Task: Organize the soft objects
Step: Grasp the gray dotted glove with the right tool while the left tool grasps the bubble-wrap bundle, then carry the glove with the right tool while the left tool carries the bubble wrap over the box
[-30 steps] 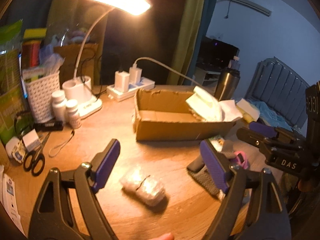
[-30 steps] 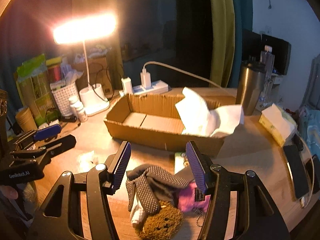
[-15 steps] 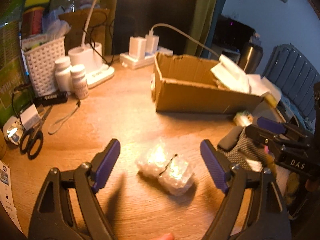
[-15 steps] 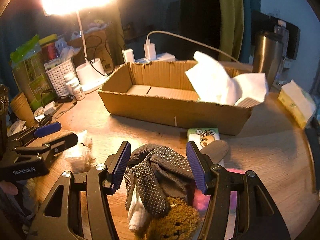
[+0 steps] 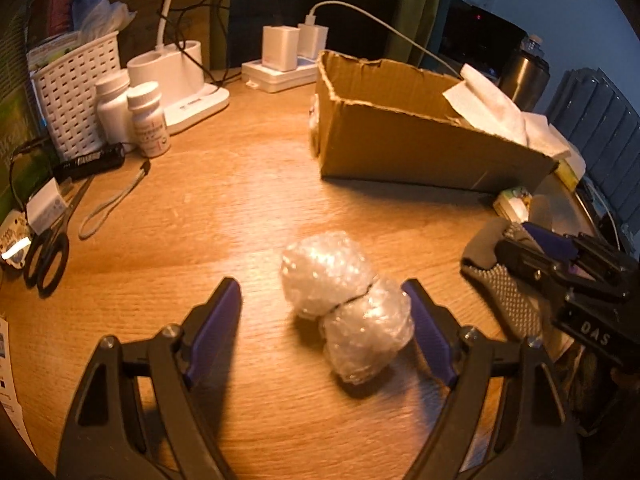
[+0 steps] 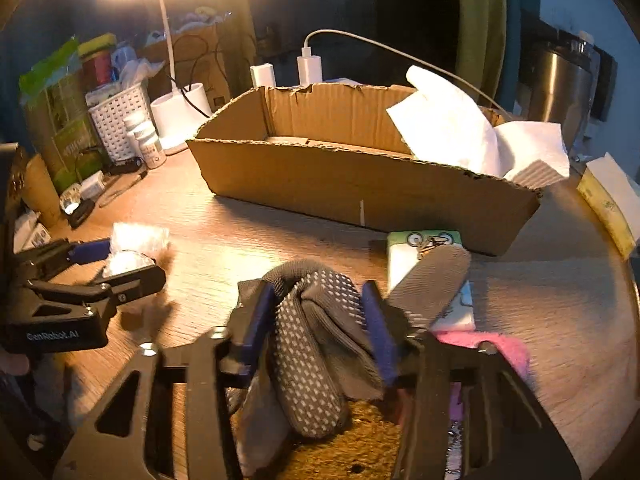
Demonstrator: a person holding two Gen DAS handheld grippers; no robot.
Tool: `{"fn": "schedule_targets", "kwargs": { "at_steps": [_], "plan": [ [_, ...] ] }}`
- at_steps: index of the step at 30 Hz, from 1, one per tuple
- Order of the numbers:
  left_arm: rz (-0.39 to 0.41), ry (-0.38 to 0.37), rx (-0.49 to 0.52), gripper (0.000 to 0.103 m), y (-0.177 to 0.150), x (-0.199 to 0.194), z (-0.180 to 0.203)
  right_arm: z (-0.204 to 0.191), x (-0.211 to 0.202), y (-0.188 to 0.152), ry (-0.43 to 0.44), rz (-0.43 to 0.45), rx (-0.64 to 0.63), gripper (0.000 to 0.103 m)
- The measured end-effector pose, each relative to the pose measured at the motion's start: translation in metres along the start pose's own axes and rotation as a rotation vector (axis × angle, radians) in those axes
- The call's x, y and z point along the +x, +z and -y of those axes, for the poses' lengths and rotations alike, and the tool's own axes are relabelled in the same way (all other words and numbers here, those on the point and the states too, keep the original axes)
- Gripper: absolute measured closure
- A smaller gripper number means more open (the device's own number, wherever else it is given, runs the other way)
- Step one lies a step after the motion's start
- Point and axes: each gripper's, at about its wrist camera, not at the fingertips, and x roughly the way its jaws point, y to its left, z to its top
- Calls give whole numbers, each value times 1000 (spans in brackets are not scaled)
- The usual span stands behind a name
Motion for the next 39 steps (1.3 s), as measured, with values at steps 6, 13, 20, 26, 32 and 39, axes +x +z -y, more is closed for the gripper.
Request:
{"fn": "schedule_targets", "kwargs": {
  "at_steps": [6, 13, 20, 26, 32, 39],
  "plan": [
    [3, -15, 35, 56, 0, 0, 6, 4, -12, 3, 13, 38, -5, 77],
    [21, -51, 37, 62, -1, -4, 12, 8, -43, 14, 20, 133, 1, 77],
    [61, -76, 43, 63, 1, -18, 19, 12, -64, 21, 7, 185, 0, 77],
    [119, -102, 57, 63, 9, -39, 27, 11, -80, 27, -4, 220, -17, 77],
    [176, -106, 86, 63, 20, -59, 35, 9, -95, 37, -15, 259, -38, 77],
    [248, -116, 106, 63, 34, -81, 39, 6, -106, 46, -23, 288, -49, 77]
  ]
}}
